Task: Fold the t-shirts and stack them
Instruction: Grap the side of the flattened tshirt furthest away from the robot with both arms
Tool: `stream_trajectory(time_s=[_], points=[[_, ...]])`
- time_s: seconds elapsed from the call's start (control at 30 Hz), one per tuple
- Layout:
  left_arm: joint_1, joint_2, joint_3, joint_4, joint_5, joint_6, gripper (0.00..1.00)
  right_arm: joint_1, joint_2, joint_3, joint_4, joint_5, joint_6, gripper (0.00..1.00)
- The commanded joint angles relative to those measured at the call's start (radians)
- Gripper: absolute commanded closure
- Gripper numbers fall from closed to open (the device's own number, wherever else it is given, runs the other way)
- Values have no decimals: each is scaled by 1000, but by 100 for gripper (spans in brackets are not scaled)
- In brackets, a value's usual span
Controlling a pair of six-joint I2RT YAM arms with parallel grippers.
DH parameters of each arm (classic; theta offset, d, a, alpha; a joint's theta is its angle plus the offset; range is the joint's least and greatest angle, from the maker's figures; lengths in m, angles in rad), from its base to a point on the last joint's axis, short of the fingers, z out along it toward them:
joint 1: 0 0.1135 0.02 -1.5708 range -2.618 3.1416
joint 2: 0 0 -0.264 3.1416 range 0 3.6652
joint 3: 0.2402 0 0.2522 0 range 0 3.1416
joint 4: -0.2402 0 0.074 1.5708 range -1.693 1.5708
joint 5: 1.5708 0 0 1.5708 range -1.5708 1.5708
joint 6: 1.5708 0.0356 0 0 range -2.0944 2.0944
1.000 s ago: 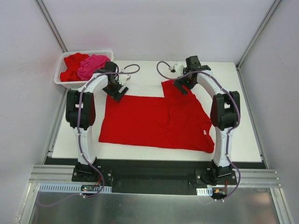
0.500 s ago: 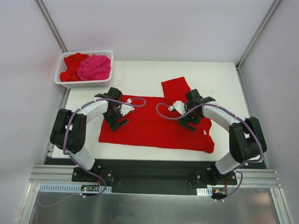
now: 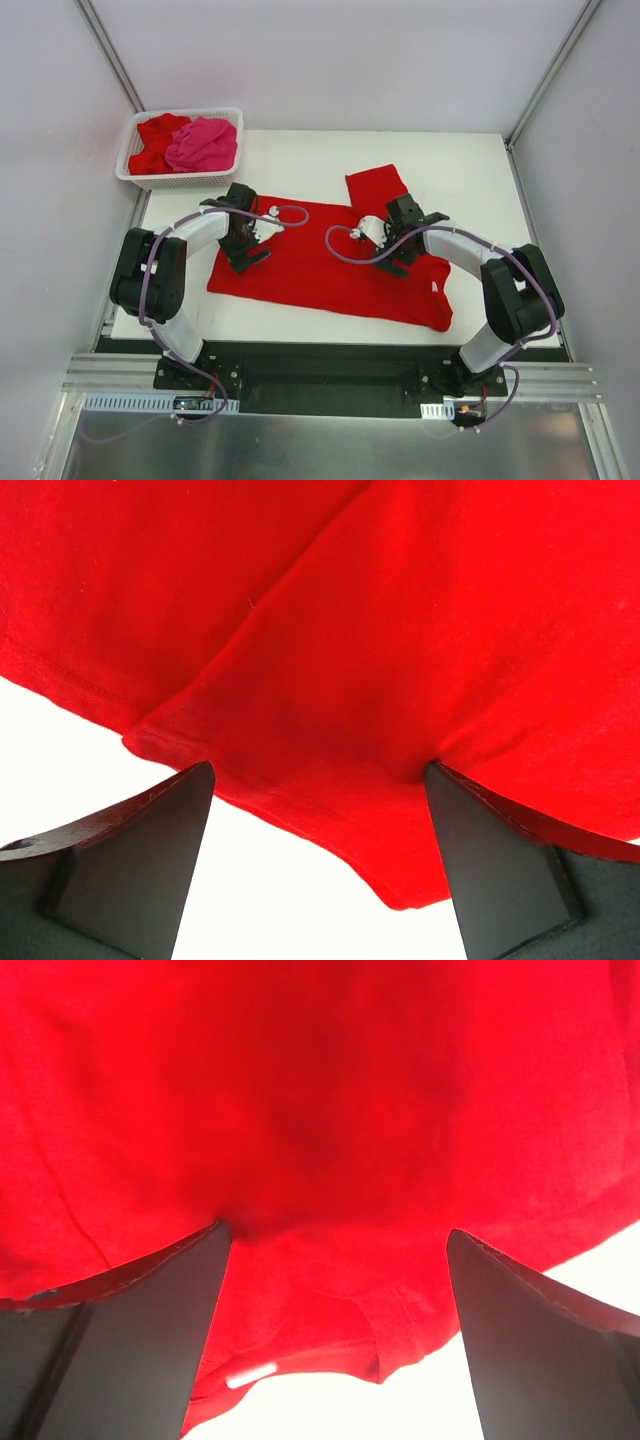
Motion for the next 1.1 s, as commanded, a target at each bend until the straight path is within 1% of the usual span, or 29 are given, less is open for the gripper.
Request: stream_trajectory(time_s=[0.0, 0.37, 0.53, 0.6, 0.73, 0.83, 0.9, 1.07], points=[[7, 35, -49, 39, -15, -1, 13, 20, -9, 0, -38, -65, 13, 7], [-23, -95, -266, 31, -15, -48, 12, 30, -92, -113, -113, -93, -8, 5], [-43, -122, -305, 27, -15, -79, 12, 32, -107, -124, -134, -97, -11, 4], [-51, -128, -307, 27, 9, -87, 12, 32, -103, -119, -138, -90, -14, 3], [-62, -138, -307, 14, 12, -108, 12, 32, -94, -101, -139, -85, -14, 2], [-66, -151, -316, -4, 26, -125, 12, 30, -69, -78, -122, -54, -5, 1], [-76, -158, -325, -15, 35, -136, 12, 23, -49, -61, -101, -24, 4, 0], [-102, -174, -356, -29, 60, -173, 12, -29, -11, 43, -47, 79, 65, 0]])
